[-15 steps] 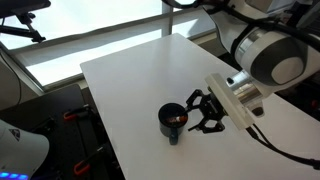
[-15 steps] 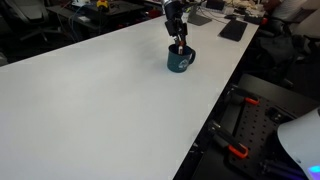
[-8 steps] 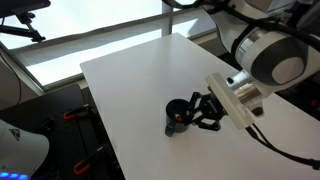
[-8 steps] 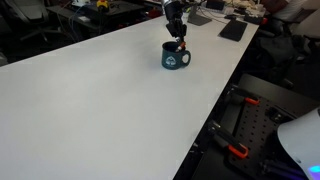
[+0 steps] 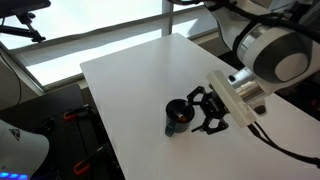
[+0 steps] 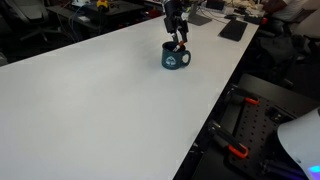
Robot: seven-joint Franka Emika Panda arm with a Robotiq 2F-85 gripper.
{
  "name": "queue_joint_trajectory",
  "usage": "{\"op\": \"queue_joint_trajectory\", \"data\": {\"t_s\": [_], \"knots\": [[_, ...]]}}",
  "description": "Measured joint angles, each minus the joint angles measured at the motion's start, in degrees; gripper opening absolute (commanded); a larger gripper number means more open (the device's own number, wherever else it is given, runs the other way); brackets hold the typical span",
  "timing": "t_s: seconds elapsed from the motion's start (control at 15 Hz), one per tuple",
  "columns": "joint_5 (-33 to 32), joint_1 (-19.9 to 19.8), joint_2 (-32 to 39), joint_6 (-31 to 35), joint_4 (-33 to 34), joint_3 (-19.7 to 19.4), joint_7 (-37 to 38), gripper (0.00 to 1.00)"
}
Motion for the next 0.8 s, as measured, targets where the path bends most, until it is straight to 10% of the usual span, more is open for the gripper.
{"op": "queue_joint_trajectory", "data": {"t_s": [0.8], "knots": [[0.05, 0.71, -1.8, -1.86, -0.01, 1.82, -0.13, 0.95]]}}
